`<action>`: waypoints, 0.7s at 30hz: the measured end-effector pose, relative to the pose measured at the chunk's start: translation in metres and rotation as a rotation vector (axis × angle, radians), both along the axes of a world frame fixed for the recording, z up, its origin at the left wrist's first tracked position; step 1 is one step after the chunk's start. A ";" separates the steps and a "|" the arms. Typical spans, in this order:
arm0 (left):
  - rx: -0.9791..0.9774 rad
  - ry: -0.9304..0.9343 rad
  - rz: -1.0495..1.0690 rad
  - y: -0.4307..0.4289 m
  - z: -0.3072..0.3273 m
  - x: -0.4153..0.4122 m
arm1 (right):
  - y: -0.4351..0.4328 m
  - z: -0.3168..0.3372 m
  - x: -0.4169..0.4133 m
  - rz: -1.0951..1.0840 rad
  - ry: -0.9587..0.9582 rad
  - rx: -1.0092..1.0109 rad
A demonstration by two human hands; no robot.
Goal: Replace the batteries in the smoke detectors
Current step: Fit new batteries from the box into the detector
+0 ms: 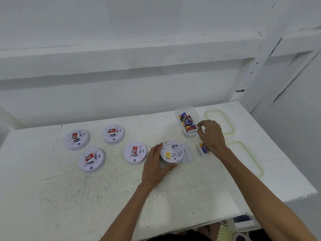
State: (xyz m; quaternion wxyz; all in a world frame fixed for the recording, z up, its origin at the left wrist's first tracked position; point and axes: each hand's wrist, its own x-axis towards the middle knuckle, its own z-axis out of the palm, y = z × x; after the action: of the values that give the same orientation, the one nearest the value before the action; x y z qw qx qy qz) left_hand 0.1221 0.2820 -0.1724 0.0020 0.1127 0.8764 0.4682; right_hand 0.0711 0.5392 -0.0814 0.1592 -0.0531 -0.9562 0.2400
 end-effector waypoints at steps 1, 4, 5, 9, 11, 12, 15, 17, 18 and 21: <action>0.002 -0.002 0.003 0.000 0.000 0.000 | -0.002 0.000 -0.010 0.004 -0.035 0.005; 0.018 -0.014 0.016 0.003 -0.001 -0.001 | -0.010 -0.003 -0.041 0.007 -0.184 0.065; 0.022 -0.015 0.025 0.003 -0.001 -0.001 | -0.014 -0.002 -0.049 0.006 -0.246 0.081; 0.034 -0.005 0.023 0.004 -0.002 -0.002 | -0.025 -0.005 -0.067 0.022 -0.446 0.160; 0.031 -0.001 0.017 0.004 -0.002 -0.002 | -0.028 -0.007 -0.073 0.017 -0.495 0.210; 0.031 0.004 0.013 0.004 -0.001 -0.002 | -0.030 -0.007 -0.076 0.008 -0.503 0.222; 0.035 0.024 0.007 0.003 0.001 -0.002 | -0.032 -0.007 -0.082 -0.012 -0.488 0.243; 0.037 0.030 -0.001 0.003 0.002 -0.002 | -0.033 -0.010 -0.082 -0.043 -0.461 0.231; 0.033 0.028 -0.003 0.003 0.002 -0.002 | -0.032 -0.011 -0.082 -0.062 -0.459 0.221; 0.026 0.033 -0.008 0.003 0.001 -0.003 | -0.029 -0.013 -0.081 -0.094 -0.420 0.176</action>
State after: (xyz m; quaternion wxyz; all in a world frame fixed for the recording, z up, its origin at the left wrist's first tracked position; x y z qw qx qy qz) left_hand 0.1188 0.2853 -0.1718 -0.0121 0.1241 0.8696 0.4777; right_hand -0.0101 0.5103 -0.0940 -0.0285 -0.1322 -0.9820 0.1316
